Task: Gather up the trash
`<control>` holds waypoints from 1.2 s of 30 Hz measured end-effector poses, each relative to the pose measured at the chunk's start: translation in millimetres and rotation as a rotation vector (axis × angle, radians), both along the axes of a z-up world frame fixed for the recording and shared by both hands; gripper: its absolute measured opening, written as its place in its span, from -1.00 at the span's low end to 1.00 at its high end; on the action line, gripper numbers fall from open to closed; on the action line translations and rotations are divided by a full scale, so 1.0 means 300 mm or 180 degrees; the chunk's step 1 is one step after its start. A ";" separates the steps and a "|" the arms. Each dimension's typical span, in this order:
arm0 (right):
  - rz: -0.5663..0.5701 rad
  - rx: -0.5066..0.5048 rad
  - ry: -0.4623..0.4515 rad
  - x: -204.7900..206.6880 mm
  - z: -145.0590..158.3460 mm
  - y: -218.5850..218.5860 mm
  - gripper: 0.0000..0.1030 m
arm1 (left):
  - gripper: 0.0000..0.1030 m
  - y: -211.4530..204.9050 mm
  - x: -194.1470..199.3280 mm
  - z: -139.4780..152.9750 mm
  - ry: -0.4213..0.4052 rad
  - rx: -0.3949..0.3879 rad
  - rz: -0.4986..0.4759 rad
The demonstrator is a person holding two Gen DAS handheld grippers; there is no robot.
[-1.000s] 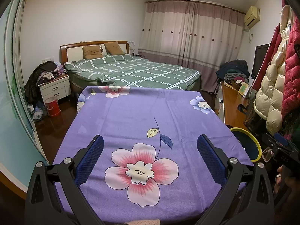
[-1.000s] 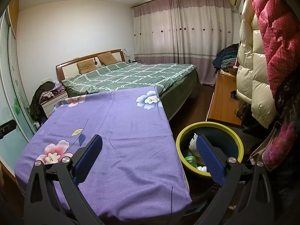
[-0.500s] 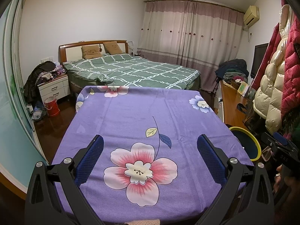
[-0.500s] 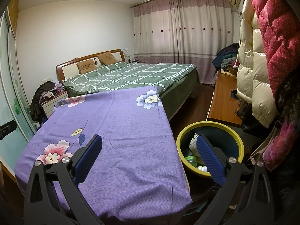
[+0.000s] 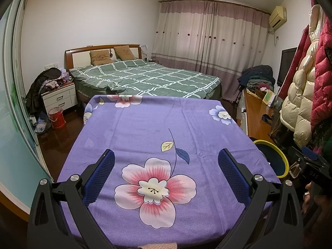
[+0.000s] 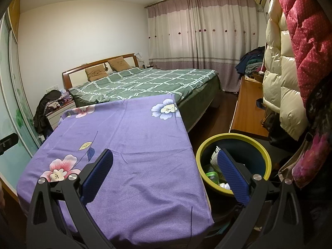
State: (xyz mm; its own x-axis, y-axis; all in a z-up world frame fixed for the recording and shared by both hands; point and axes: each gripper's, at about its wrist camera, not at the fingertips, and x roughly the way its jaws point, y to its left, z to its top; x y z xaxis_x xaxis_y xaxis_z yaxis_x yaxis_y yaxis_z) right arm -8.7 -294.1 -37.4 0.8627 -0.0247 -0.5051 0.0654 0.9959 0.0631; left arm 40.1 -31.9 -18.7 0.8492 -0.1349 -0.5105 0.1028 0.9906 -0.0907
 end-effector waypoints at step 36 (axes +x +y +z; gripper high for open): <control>0.0006 0.0016 0.0025 0.002 -0.011 0.021 0.86 | 0.90 -0.005 -0.001 -0.002 -0.0007 0.0008 -0.0020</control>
State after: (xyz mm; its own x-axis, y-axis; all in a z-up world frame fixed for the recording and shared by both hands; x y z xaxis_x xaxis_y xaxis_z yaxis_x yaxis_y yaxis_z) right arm -8.0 -287.7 -40.7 0.8588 -0.0203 -0.5119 0.0639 0.9957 0.0678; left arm 39.8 -33.3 -19.3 0.8495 -0.1390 -0.5090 0.1093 0.9901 -0.0880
